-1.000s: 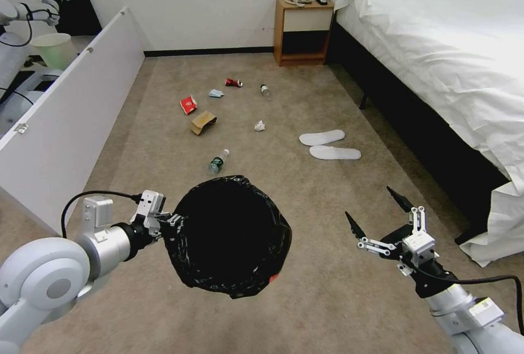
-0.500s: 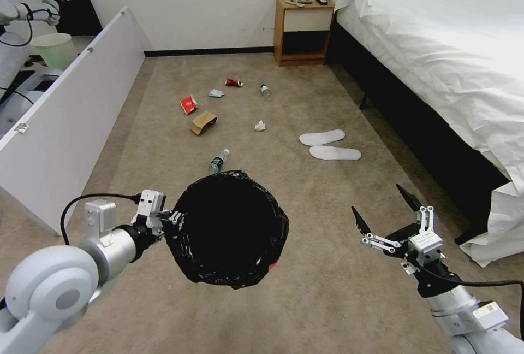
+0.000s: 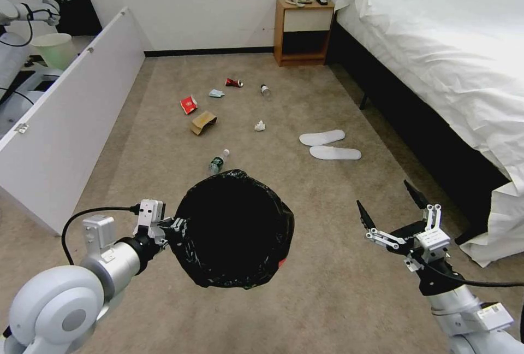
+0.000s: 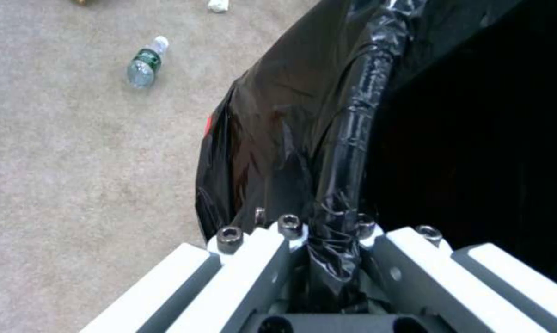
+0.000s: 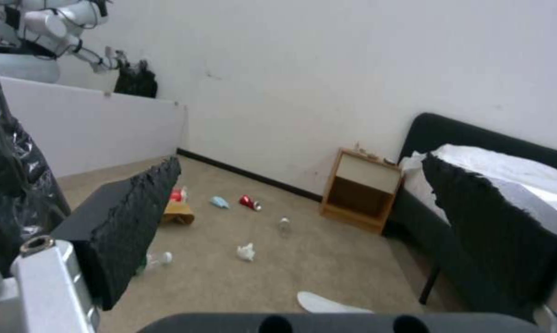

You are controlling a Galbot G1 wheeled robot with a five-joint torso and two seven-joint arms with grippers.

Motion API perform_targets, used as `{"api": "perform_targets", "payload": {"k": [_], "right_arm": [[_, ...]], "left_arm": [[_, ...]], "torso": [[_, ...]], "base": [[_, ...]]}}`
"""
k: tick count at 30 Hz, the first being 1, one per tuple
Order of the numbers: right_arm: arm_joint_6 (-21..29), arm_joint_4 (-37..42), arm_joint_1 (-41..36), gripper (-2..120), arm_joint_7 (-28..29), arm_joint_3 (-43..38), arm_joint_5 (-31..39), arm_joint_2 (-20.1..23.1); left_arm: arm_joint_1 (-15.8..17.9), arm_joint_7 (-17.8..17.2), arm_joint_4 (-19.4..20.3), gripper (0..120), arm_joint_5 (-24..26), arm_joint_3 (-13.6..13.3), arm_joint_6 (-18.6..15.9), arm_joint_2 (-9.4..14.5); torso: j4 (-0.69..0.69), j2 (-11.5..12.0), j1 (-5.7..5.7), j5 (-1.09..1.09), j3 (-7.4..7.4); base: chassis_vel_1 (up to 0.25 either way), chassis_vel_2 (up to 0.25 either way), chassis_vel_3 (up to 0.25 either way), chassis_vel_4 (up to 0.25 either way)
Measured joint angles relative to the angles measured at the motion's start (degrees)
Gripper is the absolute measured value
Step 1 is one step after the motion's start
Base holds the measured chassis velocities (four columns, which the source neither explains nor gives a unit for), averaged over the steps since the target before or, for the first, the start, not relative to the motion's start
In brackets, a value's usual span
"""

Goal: Pick up the trash bin and place the garbage on the floor into it.

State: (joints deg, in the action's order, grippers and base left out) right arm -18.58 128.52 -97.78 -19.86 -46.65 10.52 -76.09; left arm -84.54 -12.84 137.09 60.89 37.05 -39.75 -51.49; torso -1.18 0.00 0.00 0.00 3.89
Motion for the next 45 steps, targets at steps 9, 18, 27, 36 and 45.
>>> {"api": "perform_targets", "payload": {"k": [9, 18, 27, 36, 45], "right_arm": [[-0.56, 0.14, -0.20, 100, 0.01, 0.14, 0.08, -0.14], [-0.04, 0.37, -0.17, 100, 0.37, 0.40, 0.06, 0.36], [0.32, 0.37, -0.17, 100, -0.35, 0.61, -0.08, 0.91], [0.38, 0.14, -0.09, 100, -0.77, 1.10, -0.20, 1.46], [0.13, -0.07, 0.08, 100, -0.79, 1.18, 0.14, 1.92]], "left_arm": [[-0.82, -0.38, 0.94, 0, 0.09, 0.29, -0.10, -0.97], [-1.82, -0.62, 1.44, 0, -0.25, 1.20, 0.00, -2.22], [-2.58, -0.94, 1.69, 0, -0.66, 2.26, 0.30, -3.54], [-4.06, -0.64, 2.06, 0, -1.72, 4.92, 0.76, -6.07], [-5.03, -0.40, 2.17, 0, -3.18, 5.40, 1.31, -6.97]], "torso": [[0.00, 0.00, 0.00, 0.00, 0.00], [0.00, 0.00, 0.00, 0.00, 0.00], [0.00, 0.00, 0.00, 0.00, 0.00], [0.00, 0.00, 0.00, 0.00, 0.00], [0.00, 0.00, 0.00, 0.00, -0.01]], "base": [[0.000, 0.000, 0.000, 0.000], [0.000, 0.000, 0.000, 0.000], [0.000, 0.000, 0.000, 0.000], [0.000, 0.000, 0.000, 0.000], [0.000, 0.000, 0.000, 0.000]]}}
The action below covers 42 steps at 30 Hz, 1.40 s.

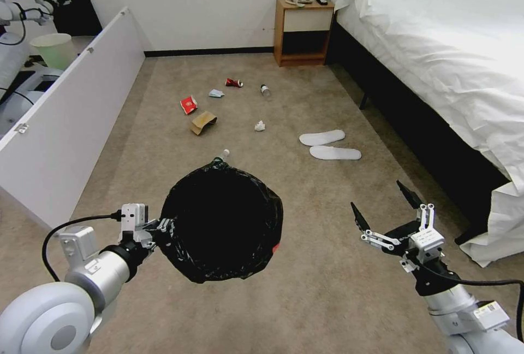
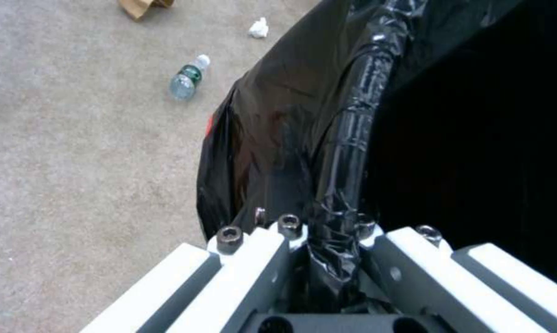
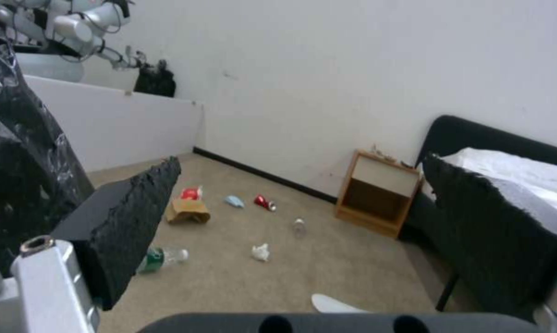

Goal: Pick up the trash bin and place the garbage on the floor into it.

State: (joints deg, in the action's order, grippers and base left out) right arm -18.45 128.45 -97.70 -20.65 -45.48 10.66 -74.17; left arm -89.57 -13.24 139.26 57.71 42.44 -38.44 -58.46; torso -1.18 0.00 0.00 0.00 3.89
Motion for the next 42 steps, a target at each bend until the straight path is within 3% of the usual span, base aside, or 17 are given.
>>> {"api": "perform_targets", "payload": {"k": [42], "right_arm": [[0.78, 0.24, 0.10, 100, -4.09, 0.40, 1.72, 0.45]], "left_arm": [[-3.33, 2.03, 0.94, 0, -6.55, -0.09, 0.63, -3.73]], "torso": [[0.00, 0.00, 0.00, 0.00, 0.00]], "base": [[0.000, 0.000, 0.000, 0.000]]}}
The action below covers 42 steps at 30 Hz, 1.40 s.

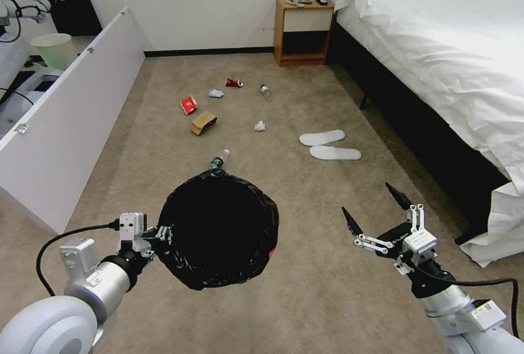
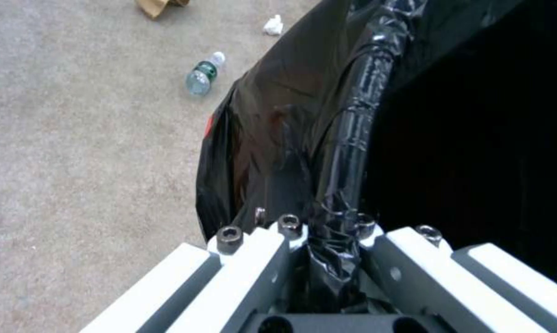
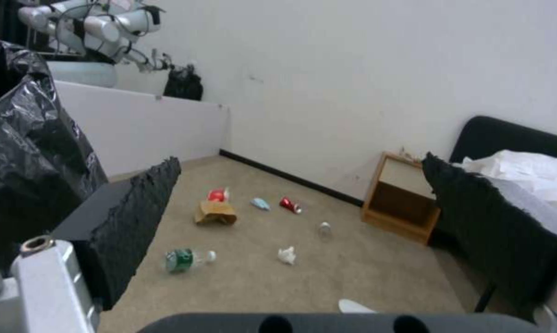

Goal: Pick up the trash bin and place the garbage on the floor into it.

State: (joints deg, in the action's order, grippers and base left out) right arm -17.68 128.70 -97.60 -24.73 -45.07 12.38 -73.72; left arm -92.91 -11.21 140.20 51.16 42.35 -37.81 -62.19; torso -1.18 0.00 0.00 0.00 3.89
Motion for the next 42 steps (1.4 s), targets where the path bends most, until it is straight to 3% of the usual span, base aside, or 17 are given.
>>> {"api": "perform_targets", "payload": {"k": [10, 30, 38, 42], "right_arm": [[-0.13, 0.19, -0.13, 100, -0.12, 0.12, -0.20, -0.53], [-1.19, 0.54, -0.46, 100, 0.41, 0.04, -0.35, -0.67], [-1.27, 0.45, -0.48, 100, 0.87, 0.16, -0.24, -0.14], [-1.24, 0.37, -0.25, 100, 0.93, 0.23, 0.18, 0.44]], "left_arm": [[-0.59, 0.12, 0.35, 0, -0.16, 0.27, 0.06, -0.29], [-0.66, 0.24, 0.50, 0, 0.09, 0.43, 0.25, -0.10], [-0.36, 0.01, 0.18, 0, 0.13, 0.60, 0.33, -0.22], [-0.86, -0.26, 0.01, 0, 0.00, 2.01, 0.49, -0.29]], "torso": [[0.01, 0.00, 0.00, 0.00, 0.01], [0.00, 0.01, -0.01, 0.01, 0.03], [-0.01, 0.01, 0.00, 0.00, -0.01], [0.01, 0.01, 0.00, 0.00, -0.02]], "base": [[-0.132, 0.151, 0.132, -0.140], [-0.282, 0.281, 0.279, -0.275], [-0.021, 0.024, -0.013, -0.010], [0.062, -0.023, -0.030, 0.051]]}}
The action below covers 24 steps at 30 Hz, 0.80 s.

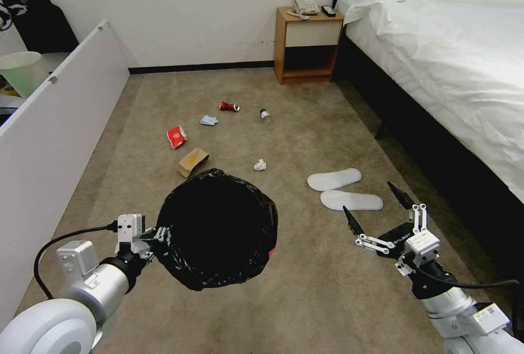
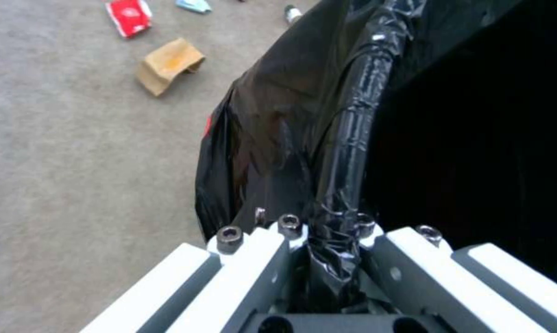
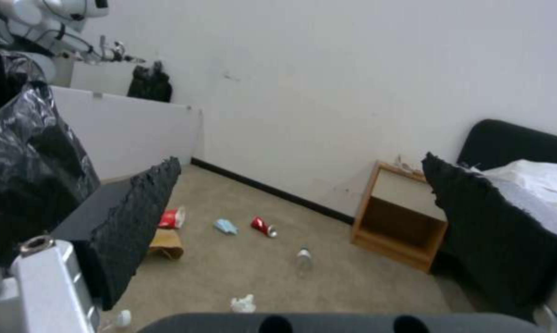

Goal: Pick up the trash bin and place the garbage on the floor into it.

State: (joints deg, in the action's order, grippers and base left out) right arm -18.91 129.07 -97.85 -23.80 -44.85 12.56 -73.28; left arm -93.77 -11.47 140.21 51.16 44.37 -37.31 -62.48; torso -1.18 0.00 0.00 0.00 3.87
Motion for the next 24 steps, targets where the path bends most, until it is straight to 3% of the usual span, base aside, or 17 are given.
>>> {"api": "perform_targets", "payload": {"k": [10, 24], "right_arm": [[1.10, -1.04, 1.39, 100, -0.79, 1.17, 1.89, 3.00], [2.54, -1.08, 2.00, 100, -0.71, 1.27, 2.13, 3.43]], "left_arm": [[-2.41, -0.95, 0.54, 0, 0.88, 4.36, 0.49, -0.41], [-1.99, -1.59, -1.12, 0, 3.14, 5.87, 0.94, 1.22]], "torso": [[0.01, 0.00, 0.00, 0.00, 0.02], [0.00, -0.01, 0.00, 0.00, 0.02]], "base": [[0.000, 0.000, 0.000, 0.000], [0.000, 0.000, 0.000, 0.000]]}}
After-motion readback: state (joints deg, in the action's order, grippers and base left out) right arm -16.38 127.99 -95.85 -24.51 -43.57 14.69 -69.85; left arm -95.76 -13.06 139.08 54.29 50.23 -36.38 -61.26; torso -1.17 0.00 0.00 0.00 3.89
